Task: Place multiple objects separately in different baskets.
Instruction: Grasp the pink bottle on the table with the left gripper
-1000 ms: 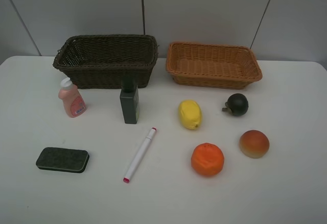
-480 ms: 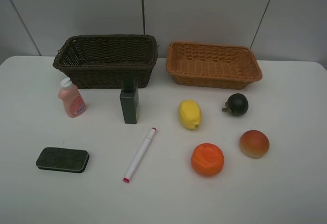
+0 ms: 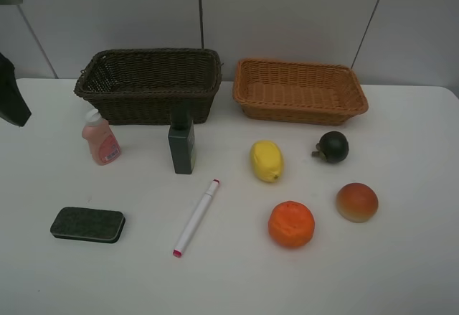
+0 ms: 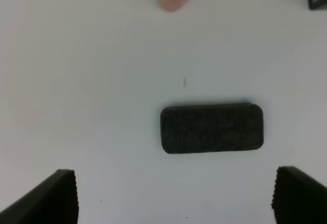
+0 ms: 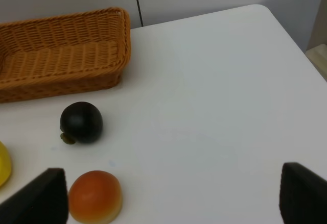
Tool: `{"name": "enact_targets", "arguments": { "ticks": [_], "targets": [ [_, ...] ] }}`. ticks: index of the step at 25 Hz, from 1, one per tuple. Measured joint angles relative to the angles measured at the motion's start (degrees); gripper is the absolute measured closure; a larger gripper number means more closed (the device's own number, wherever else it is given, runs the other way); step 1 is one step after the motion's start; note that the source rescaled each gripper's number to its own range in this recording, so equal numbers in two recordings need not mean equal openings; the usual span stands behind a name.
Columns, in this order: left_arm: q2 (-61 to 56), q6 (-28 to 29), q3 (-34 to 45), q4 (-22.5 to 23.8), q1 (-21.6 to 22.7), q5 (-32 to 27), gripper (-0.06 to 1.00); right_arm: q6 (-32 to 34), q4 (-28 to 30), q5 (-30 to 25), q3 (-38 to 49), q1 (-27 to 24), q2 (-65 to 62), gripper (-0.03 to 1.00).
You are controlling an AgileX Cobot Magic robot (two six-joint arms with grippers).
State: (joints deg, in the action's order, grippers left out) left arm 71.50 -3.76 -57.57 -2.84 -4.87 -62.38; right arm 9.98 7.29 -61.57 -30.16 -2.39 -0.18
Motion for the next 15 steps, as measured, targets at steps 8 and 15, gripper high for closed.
{"name": "enact_targets", "arguments": {
  "ticks": [8,15],
  "targets": [
    [28.10,-3.33,-21.54,0.00,-0.14,-4.59,-0.05,0.00,0.00,0.00,0.00,0.00,0.00,0.02],
    [39.95,-5.95,-30.03,1.01,-5.37,-6.10,-0.05,0.00,0.00,0.00,0.00,0.00,0.00,0.02]
  ]
}}
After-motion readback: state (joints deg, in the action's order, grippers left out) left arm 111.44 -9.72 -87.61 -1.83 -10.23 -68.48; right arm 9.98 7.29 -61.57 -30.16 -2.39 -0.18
